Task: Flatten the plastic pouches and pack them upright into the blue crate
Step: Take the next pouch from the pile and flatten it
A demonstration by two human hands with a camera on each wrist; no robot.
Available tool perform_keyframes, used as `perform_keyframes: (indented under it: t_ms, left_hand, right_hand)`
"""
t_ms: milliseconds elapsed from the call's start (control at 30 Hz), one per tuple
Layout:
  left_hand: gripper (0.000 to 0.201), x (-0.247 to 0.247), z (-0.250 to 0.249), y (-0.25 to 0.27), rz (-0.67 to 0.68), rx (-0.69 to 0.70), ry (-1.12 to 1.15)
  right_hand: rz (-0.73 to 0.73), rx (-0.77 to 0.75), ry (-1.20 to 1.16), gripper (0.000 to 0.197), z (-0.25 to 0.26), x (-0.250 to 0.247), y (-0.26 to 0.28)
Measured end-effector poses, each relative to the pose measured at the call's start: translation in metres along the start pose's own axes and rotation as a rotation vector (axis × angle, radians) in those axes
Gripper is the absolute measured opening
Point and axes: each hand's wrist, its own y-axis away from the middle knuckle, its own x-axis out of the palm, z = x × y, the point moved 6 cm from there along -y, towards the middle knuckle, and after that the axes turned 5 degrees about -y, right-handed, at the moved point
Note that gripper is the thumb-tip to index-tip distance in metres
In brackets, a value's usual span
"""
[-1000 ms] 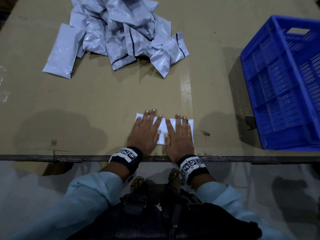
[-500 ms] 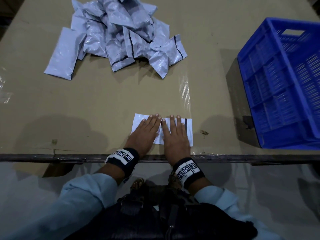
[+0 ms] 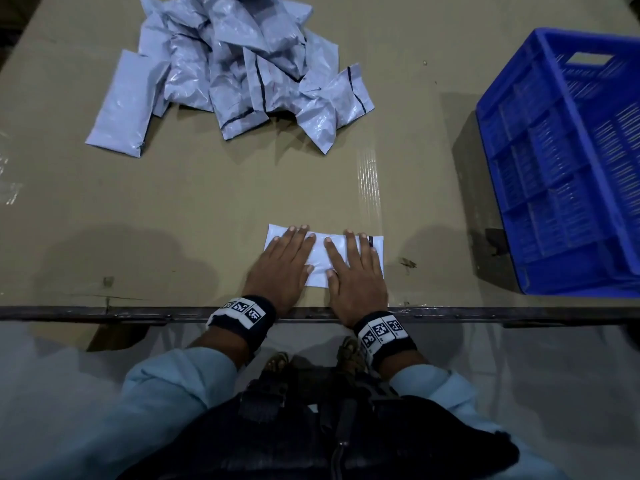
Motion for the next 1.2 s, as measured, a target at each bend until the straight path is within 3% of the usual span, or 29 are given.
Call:
perform_keyframes:
  t_ms: [233,500,567,700,833,933,1133,1200]
  left_hand:
    - [0.077,0.0,0.016,0.004,0.049,-0.128,0.003]
    - [0.084,-0.009,0.032,0.007,-0.003,-0.298,-0.052]
    - [0.08,-0.012,0.026,0.002,-0.018,-0.263,-0.078]
    - [0.067,-0.002,0.003,-0.003,-0.036,0.02,0.014]
    - [0.064,0.001,0.007,0.0,-0.038,0.021,0.031]
    - [0.065,0.0,0.005,-0.001,-0.024,0.018,0.032]
    - [0.065,0.001,0.004,0.0,-0.012,0.012,0.036]
    - [0.065,0.0,0.004,0.0,-0.002,0.012,0.037]
  right_hand:
    - [0.014,0.067,-0.008,0.065,-0.009,-0.002,0.0]
    - [0.01,0.223,0.032,0.076,-0.011,-0.005,-0.002]
    - [0.025,0.232,0.035,0.076,-0.006,-0.005,-0.004]
    - [0.055,0.128,0.034,0.072,0.007,0.0,-0.002]
    - [0.066,0.146,0.007,0.074,0.007,-0.001,0.001]
    - [0.11,0.202,-0.011,0.086,0.005,-0.002,0.008]
    - [0.43,0.2,-0.075,0.141,-0.007,0.019,0.004]
    - [0.411,0.215,-0.032,0.148,-0.009,0.025,-0.005]
